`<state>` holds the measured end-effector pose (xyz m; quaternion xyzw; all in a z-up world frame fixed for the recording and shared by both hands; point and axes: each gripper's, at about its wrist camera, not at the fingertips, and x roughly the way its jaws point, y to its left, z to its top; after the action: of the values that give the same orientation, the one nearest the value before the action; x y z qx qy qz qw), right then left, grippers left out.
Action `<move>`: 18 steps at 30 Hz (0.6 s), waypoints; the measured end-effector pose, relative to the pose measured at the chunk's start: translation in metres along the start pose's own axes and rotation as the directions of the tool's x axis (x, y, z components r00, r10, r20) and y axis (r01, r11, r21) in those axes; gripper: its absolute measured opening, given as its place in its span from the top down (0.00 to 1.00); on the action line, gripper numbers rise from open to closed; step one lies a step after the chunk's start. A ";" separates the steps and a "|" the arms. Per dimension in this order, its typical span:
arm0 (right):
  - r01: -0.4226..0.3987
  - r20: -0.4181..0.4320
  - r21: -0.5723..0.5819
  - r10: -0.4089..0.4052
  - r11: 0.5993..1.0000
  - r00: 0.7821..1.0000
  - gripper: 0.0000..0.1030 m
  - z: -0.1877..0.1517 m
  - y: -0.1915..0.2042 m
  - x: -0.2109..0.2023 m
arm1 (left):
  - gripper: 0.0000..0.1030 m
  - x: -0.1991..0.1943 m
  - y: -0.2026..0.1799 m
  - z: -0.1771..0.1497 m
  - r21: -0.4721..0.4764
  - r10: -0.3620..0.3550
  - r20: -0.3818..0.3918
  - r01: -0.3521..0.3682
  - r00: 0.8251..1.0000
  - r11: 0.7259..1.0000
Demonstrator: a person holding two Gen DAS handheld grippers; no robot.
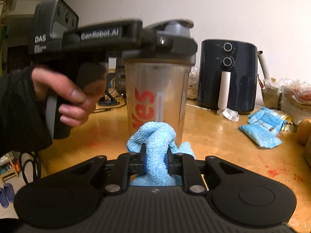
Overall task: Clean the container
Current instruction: 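Wipe the blue cloth up the red-printed bottle wall with the right gripper while the left gripper holds it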
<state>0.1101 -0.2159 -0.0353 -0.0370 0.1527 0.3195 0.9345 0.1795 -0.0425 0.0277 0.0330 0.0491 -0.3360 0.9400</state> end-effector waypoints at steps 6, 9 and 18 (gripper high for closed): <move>-0.001 0.044 0.003 0.001 1.000 0.999 0.90 0.010 0.000 -0.009 | 0.08 0.000 0.000 0.000 -0.001 0.000 0.000 0.000 1.000 1.000; -0.002 0.077 0.003 0.002 1.000 0.997 0.90 0.017 -0.001 -0.014 | 0.08 0.000 0.000 0.000 0.000 0.001 -0.001 -0.001 1.000 1.000; 0.009 0.203 0.007 -0.010 1.000 0.979 0.90 0.037 0.000 -0.031 | 0.08 -0.002 -0.002 0.000 0.006 0.004 -0.003 -0.004 1.000 1.000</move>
<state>0.0965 -0.2283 0.0090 -0.0020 0.0573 0.3168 0.9468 0.1771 -0.0426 0.0280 0.0364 0.0493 -0.3342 0.9405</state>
